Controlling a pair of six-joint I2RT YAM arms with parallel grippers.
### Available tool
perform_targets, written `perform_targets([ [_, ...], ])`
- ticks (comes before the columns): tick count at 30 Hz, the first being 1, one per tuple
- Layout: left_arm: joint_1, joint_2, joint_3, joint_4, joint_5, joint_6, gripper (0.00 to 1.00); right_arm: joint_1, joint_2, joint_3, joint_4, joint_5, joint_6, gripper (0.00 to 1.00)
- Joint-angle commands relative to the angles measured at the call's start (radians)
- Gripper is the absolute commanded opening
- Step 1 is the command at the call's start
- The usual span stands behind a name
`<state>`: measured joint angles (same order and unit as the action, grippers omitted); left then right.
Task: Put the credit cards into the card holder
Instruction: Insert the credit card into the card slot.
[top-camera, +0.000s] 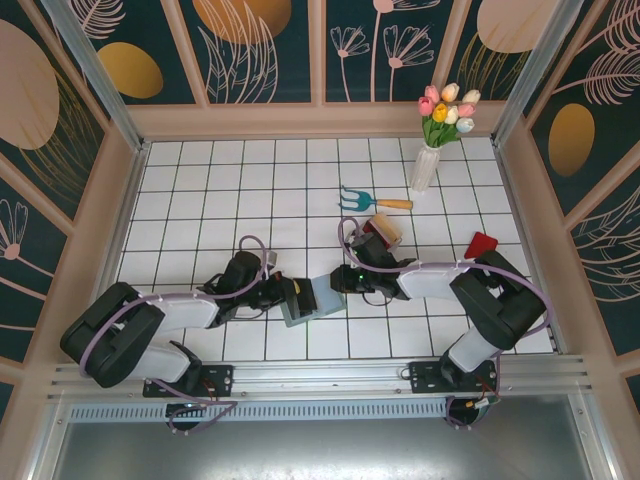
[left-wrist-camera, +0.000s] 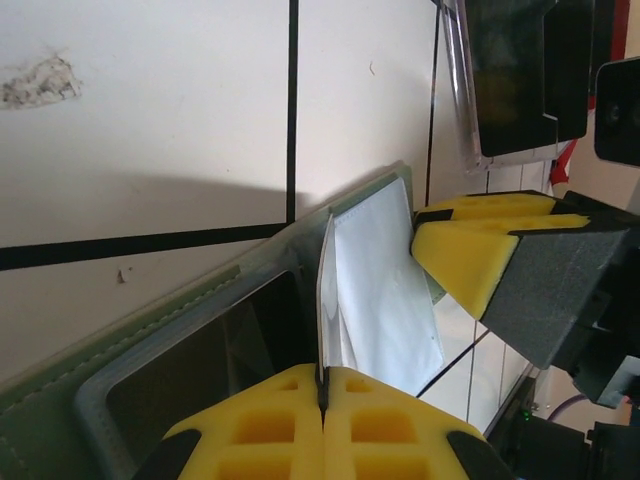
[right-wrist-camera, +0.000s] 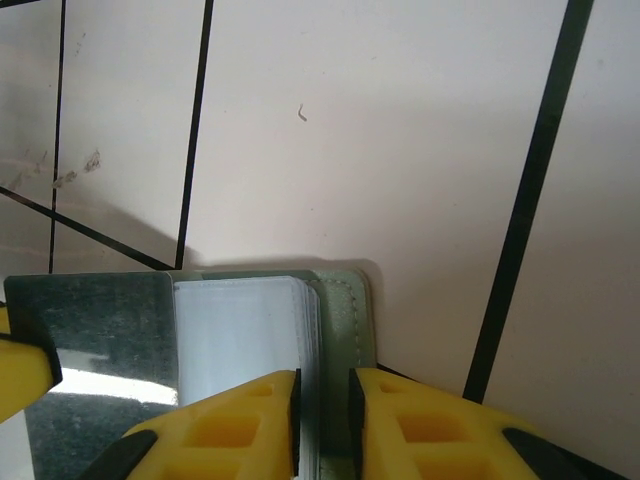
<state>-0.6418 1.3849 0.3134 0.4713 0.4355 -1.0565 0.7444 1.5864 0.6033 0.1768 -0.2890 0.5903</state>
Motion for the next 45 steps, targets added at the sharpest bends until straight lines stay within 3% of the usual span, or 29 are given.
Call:
perform_targets([
  [1, -0.006, -0.066, -0.010, -0.030, -0.034, -0.060, 0.00, 0.024, 0.045, -0.004, -0.089, 0.036, 0.008, 0.21],
  [4, -0.004, -0.141, -0.021, -0.092, -0.089, -0.076, 0.00, 0.024, 0.046, -0.003, -0.093, 0.046, 0.008, 0.21],
  [7, -0.005, -0.169, -0.063, -0.045, -0.099, -0.115, 0.00, 0.026, 0.049, -0.004, -0.089, 0.044, 0.008, 0.21],
  [24, -0.004, -0.019, -0.088, 0.229, 0.022, -0.217, 0.00, 0.030, 0.059, 0.003, -0.098, 0.051, 0.003, 0.21],
  [40, -0.004, -0.069, -0.079, 0.028, -0.043, -0.179, 0.00, 0.038, 0.072, 0.007, -0.101, 0.062, 0.002, 0.21],
  [45, -0.006, -0.033, -0.074, 0.079, -0.034, -0.183, 0.00, 0.038, 0.079, 0.009, -0.099, 0.059, 0.000, 0.21],
])
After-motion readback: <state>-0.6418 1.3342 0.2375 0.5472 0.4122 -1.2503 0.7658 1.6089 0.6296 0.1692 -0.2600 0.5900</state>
